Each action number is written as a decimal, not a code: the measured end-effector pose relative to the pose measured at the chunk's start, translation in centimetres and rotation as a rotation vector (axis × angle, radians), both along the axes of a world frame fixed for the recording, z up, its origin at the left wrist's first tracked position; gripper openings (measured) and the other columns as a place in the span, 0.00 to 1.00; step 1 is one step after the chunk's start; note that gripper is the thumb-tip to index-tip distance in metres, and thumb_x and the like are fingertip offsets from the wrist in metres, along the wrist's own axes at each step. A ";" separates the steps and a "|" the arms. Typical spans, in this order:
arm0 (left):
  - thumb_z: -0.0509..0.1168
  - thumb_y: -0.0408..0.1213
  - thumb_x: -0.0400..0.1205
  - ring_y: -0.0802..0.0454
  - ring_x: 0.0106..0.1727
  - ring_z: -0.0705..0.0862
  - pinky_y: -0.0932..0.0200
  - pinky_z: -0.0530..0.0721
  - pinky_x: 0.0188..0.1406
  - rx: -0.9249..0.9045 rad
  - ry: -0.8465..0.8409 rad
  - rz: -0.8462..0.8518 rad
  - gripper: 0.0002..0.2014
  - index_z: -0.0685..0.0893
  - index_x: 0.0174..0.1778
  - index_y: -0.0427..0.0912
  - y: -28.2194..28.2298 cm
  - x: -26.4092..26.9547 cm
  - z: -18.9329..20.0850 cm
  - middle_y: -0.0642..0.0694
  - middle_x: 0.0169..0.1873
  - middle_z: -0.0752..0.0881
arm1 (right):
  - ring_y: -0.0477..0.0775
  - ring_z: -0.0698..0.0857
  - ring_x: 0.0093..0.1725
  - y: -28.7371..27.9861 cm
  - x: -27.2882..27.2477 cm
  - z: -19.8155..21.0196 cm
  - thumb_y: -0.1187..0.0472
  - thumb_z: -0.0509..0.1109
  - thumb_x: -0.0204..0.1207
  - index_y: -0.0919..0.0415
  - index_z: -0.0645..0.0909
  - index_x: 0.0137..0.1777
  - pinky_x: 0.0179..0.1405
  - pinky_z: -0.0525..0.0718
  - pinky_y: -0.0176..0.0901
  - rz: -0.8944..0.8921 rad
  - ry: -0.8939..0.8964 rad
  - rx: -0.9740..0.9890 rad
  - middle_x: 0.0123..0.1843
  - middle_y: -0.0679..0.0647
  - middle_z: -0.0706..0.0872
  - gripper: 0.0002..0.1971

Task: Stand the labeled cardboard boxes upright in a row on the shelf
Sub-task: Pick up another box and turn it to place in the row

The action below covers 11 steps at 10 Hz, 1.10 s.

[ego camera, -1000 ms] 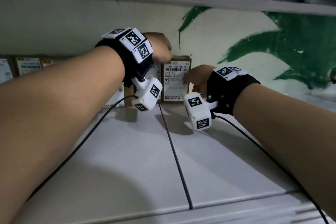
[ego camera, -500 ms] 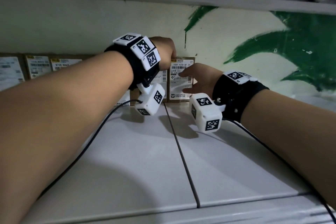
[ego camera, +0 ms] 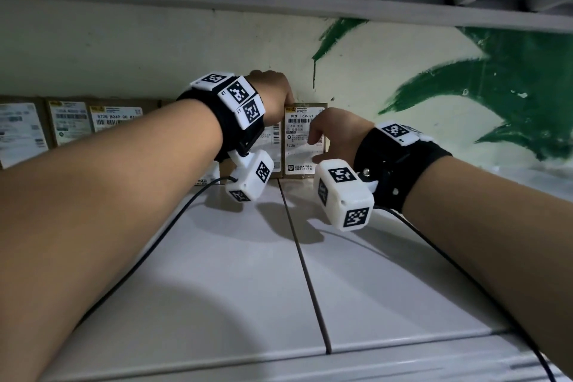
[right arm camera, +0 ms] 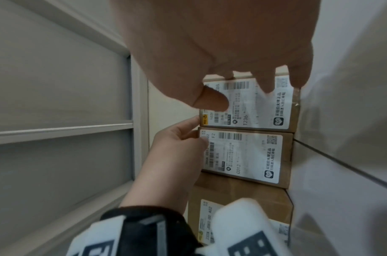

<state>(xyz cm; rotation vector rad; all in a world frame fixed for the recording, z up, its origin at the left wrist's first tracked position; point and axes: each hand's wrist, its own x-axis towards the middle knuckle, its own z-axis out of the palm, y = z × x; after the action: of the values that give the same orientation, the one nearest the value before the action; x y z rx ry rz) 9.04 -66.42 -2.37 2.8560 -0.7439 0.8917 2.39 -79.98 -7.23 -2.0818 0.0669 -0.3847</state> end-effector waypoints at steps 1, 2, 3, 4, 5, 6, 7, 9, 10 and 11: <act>0.65 0.24 0.84 0.42 0.58 0.87 0.56 0.79 0.47 -0.014 -0.008 0.006 0.24 0.93 0.69 0.51 0.0 0.3 -0.1 0.47 0.65 0.92 | 0.61 0.78 0.67 0.5 0.1 0.4 0.65 0.67 0.76 0.54 0.72 0.62 0.53 0.85 0.53 0.086 0.145 0.158 0.67 0.56 0.73 0.16; 0.67 0.25 0.83 0.41 0.60 0.89 0.55 0.80 0.48 -0.042 -0.030 0.007 0.22 0.94 0.66 0.51 0.1 1.0 -0.3 0.47 0.64 0.92 | 0.62 0.76 0.62 0.2 0.8 -0.2 0.63 0.68 0.66 0.55 0.70 0.63 0.53 0.86 0.56 0.104 0.167 0.219 0.66 0.56 0.71 0.24; 0.72 0.31 0.82 0.42 0.56 0.89 0.53 0.82 0.48 -0.087 -0.046 0.008 0.16 0.94 0.61 0.53 0.1 2.1 -0.4 0.49 0.59 0.93 | 0.65 0.78 0.64 -0.1 0.9 -0.3 0.62 0.68 0.64 0.56 0.70 0.64 0.55 0.87 0.59 0.105 0.180 0.277 0.67 0.59 0.73 0.26; 0.76 0.34 0.82 0.44 0.55 0.89 0.53 0.83 0.50 -0.141 -0.056 0.014 0.11 0.95 0.56 0.53 0.3 3.0 -0.5 0.50 0.55 0.93 | 0.65 0.79 0.63 -0.3 1.3 -0.4 0.61 0.66 0.68 0.55 0.71 0.67 0.66 0.84 0.65 0.154 0.214 0.301 0.66 0.60 0.74 0.25; 0.78 0.38 0.81 0.46 0.54 0.89 0.53 0.85 0.51 -0.170 -0.066 0.012 0.08 0.95 0.54 0.53 0.5 3.5 -0.6 0.52 0.52 0.93 | 0.65 0.80 0.62 -0.2 1.2 -0.5 0.60 0.66 0.72 0.58 0.71 0.68 0.64 0.85 0.61 0.168 0.205 0.333 0.68 0.60 0.75 0.23; 0.78 0.36 0.81 0.45 0.51 0.90 0.54 0.83 0.47 -0.139 -0.071 0.008 0.07 0.96 0.53 0.50 0.4 3.7 -0.5 0.50 0.50 0.93 | 0.63 0.77 0.62 -0.3 1.4 -0.3 0.62 0.68 0.74 0.62 0.72 0.71 0.61 0.82 0.56 0.131 0.212 0.259 0.63 0.60 0.77 0.25; 0.77 0.34 0.78 0.43 0.46 0.91 0.54 0.86 0.45 -0.098 -0.095 0.023 0.06 0.96 0.48 0.47 0.2 3.7 -0.5 0.46 0.46 0.94 | 0.68 0.77 0.66 0.1 0.5 -0.1 0.65 0.66 0.76 0.65 0.75 0.50 0.70 0.79 0.62 0.032 0.234 0.173 0.59 0.60 0.75 0.05; 0.79 0.39 0.78 0.45 0.47 0.91 0.54 0.89 0.50 -0.136 -0.092 0.007 0.03 0.97 0.45 0.49 0.8 3.7 -0.1 0.51 0.44 0.95 | 0.64 0.84 0.58 0.8 0.5 -0.5 0.66 0.72 0.74 0.64 0.77 0.75 0.58 0.89 0.60 0.078 0.157 0.208 0.71 0.64 0.80 0.27; 0.78 0.42 0.80 0.48 0.49 0.90 0.56 0.86 0.51 -0.191 -0.083 -0.017 0.02 0.96 0.45 0.51 1.2 3.8 0.0 0.55 0.44 0.93 | 0.64 0.86 0.43 0.9 0.8 -0.5 0.67 0.72 0.70 0.62 0.77 0.73 0.44 0.92 0.59 0.106 0.171 0.316 0.62 0.63 0.81 0.29; 0.76 0.39 0.80 0.47 0.49 0.91 0.54 0.89 0.52 -0.184 -0.077 -0.014 0.04 0.97 0.45 0.50 1.0 3.7 -0.1 0.54 0.45 0.95 | 0.61 0.83 0.44 0.7 1.0 -0.6 0.64 0.73 0.71 0.60 0.79 0.70 0.49 0.91 0.54 0.124 0.208 0.290 0.64 0.60 0.78 0.25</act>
<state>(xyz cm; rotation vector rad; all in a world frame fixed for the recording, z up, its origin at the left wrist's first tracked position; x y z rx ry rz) 12.75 -65.41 -2.46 2.6670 -0.6500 1.0165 3.44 -79.32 -7.82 -1.8211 0.1101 -0.0755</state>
